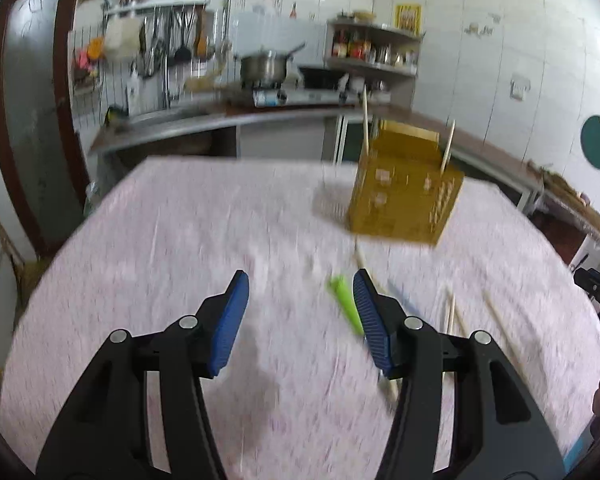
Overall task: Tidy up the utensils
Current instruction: 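Open both tools, leaving the chopsticks standing in the caddy, then grasp another chopstick with the right tool while the left tool grasps one too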
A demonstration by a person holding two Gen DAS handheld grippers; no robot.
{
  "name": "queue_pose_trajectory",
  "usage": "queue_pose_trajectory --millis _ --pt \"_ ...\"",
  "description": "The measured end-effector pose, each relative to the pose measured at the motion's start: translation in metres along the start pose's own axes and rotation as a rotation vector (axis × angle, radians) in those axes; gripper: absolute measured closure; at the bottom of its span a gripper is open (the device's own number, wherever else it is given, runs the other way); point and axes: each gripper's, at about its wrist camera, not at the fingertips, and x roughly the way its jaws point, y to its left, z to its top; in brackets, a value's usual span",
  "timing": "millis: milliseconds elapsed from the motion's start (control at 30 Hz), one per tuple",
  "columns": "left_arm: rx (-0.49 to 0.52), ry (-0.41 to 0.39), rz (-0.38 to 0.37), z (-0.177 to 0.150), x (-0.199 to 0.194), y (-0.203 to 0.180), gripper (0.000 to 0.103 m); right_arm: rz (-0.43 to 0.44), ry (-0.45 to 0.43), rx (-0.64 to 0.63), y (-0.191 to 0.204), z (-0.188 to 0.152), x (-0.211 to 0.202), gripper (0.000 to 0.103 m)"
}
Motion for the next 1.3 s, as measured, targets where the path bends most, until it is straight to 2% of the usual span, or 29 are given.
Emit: queue_pose_trajectory --millis 167,367,633,933,1300 --pt "0.001 0.046 0.0 -0.022 0.004 0.0 0.05 -0.004 0.055 -0.016 0.0 -0.024 0.009 0.046" --pt "0.007 0.065 -0.023 -0.022 0.008 -0.009 0.05 -0.015 0.089 -0.029 0.003 -0.023 0.022 0.046" --pt "0.057 0.097 -0.094 -0.02 0.02 -0.047 0.05 -0.015 0.125 -0.04 0.006 -0.02 0.037 0.048" --pt "0.084 0.13 -0.098 -0.019 0.036 -0.068 0.05 -0.007 0.178 -0.067 0.009 -0.014 0.058 0.059" --pt "0.081 0.184 -0.086 0.004 0.082 -0.061 0.05 0.017 0.266 -0.097 0.026 -0.01 0.107 0.078"
